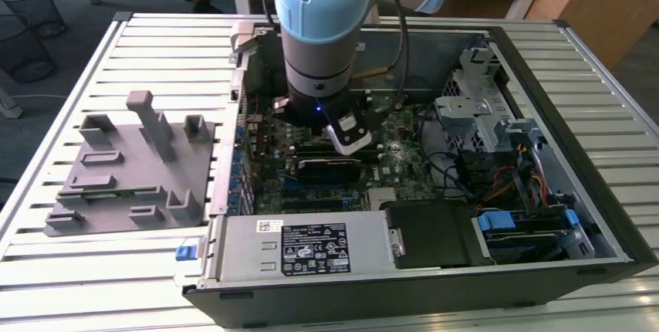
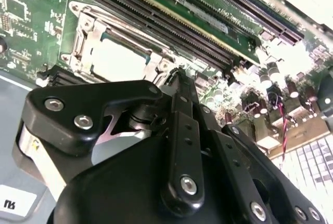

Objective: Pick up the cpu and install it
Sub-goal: 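Install the second cpu locking lever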

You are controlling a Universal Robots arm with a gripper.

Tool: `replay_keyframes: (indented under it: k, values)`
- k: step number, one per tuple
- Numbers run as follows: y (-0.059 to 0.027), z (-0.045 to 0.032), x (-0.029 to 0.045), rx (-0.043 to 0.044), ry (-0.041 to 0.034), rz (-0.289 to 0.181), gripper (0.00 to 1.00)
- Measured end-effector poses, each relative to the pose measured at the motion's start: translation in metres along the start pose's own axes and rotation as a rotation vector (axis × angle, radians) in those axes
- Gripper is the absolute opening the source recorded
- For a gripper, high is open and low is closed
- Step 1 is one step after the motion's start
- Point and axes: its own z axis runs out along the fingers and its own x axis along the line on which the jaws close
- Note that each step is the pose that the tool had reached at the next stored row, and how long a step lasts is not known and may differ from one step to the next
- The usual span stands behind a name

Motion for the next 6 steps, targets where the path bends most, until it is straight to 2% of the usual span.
replay_keyframes:
  k: [6]
  values:
    - [0.0029,-0.0088,-0.0001,0.0001,0.0,0.0,0.11]
